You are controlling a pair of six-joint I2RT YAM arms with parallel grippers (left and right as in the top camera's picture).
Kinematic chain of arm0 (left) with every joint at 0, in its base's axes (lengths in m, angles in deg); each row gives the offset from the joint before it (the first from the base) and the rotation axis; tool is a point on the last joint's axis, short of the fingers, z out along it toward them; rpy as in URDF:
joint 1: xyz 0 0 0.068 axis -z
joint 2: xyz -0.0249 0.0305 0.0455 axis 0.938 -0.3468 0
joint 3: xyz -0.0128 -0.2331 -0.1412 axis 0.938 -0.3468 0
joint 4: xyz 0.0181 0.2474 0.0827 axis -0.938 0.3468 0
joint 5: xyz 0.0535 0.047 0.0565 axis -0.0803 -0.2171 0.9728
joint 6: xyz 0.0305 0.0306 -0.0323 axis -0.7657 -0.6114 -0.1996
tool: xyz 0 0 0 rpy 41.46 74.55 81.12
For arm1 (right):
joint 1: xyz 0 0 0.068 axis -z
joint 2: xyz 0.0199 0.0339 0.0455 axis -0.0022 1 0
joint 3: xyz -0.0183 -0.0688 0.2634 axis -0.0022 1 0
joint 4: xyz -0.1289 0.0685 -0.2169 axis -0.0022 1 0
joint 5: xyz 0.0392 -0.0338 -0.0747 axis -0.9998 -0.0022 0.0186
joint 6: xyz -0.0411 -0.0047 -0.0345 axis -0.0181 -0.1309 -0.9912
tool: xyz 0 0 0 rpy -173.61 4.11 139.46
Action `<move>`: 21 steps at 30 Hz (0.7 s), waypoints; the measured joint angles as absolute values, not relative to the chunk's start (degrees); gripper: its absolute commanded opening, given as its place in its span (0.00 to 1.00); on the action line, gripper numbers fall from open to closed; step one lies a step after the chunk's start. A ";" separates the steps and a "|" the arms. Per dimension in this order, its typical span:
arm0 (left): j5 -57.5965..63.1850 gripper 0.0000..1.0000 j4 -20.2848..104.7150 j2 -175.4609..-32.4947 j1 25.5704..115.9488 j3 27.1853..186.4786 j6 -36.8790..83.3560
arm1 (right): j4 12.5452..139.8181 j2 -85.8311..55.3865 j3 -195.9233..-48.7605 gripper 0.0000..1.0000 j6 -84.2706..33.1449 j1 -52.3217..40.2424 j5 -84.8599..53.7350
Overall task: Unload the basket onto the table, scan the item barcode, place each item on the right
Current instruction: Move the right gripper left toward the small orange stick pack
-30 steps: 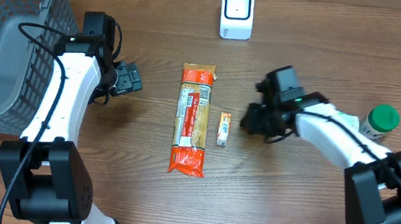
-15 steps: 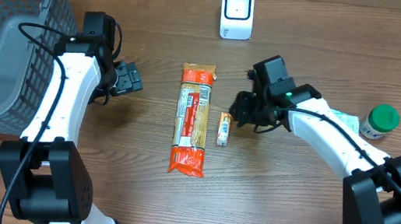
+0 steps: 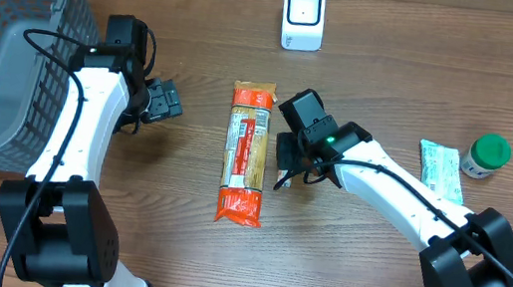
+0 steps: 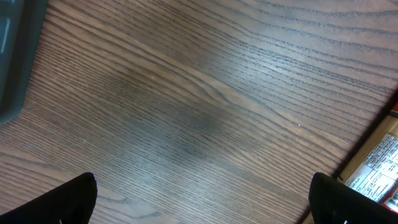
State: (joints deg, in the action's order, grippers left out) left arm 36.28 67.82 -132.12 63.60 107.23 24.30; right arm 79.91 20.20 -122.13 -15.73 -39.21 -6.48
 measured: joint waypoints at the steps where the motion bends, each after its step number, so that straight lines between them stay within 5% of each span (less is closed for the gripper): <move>1: 36.28 1.00 67.80 -132.12 63.60 107.23 24.30 | 79.82 20.20 -122.02 0.49 -15.71 -39.19 -6.35; 21: 36.28 1.00 67.80 -132.12 63.60 107.23 24.30 | 80.17 20.31 -121.74 0.48 -15.46 -39.19 -8.45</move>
